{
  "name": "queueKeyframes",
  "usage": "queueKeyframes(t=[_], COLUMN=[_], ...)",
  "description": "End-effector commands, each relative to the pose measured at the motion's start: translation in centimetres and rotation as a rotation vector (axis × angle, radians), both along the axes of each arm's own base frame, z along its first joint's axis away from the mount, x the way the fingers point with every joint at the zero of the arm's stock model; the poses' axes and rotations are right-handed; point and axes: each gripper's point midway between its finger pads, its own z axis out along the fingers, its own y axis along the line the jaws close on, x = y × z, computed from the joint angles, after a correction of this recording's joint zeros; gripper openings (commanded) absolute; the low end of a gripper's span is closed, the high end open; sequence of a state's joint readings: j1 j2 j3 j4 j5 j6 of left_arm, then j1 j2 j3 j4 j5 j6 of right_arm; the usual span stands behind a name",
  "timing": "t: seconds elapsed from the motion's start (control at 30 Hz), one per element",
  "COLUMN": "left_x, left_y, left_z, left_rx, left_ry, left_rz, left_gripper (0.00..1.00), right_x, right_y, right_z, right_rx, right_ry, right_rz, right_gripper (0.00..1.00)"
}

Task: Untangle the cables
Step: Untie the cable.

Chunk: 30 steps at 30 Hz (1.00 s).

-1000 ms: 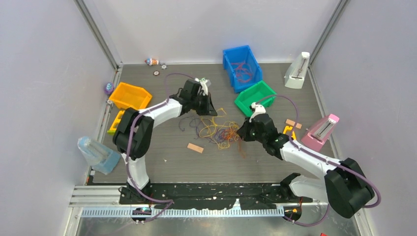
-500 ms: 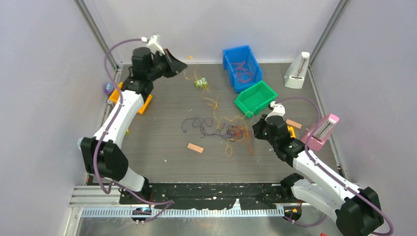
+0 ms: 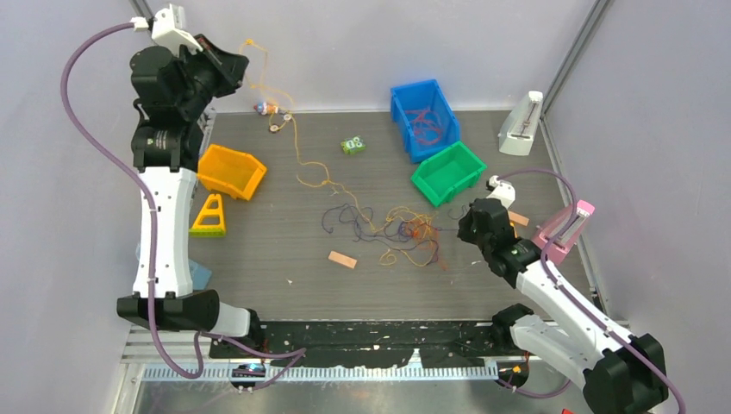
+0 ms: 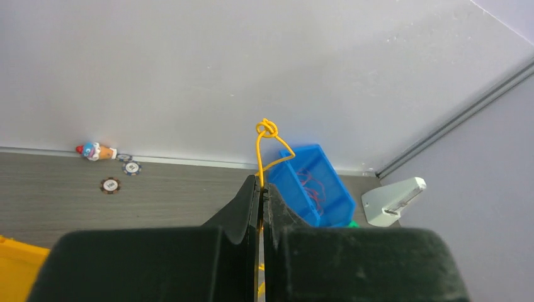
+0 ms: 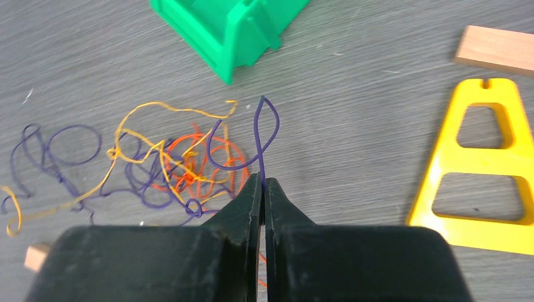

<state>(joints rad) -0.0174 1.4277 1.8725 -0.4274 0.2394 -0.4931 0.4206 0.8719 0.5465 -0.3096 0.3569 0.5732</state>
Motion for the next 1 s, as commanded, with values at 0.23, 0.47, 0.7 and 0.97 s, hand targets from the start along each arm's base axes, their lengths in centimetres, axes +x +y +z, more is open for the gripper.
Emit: queueKeyframes(t=[0.23, 0.47, 0.7, 0.97], left_x=[-1.6, -1.5, -2.0, -2.9], left_y=[5.4, 3.6, 3.8, 4.2], left_z=[2.5, 2.3, 3.0, 4.3], left_rx=[-0.001, -0.025, -0.006, -0.010], left_ry=[0.007, 0.003, -0.018, -0.043], left_rz=[0.106, -0.003, 0.014, 0.042], left_gripper=[0.00, 0.00, 0.00, 0.00], right_x=[1.6, 3.2, 5.8, 11.1], right_y=[6.3, 13.4, 22.2, 29.9], right_z=[2.1, 4.2, 7.8, 3.0], right_rx=[0.095, 0.131, 0.122, 0.135], right_ry=[-0.058, -0.105, -0.239, -0.266], right_rz=[0.337, 0.664, 0.873, 0.944], right_gripper=[0.79, 1.00, 0.95, 0.91])
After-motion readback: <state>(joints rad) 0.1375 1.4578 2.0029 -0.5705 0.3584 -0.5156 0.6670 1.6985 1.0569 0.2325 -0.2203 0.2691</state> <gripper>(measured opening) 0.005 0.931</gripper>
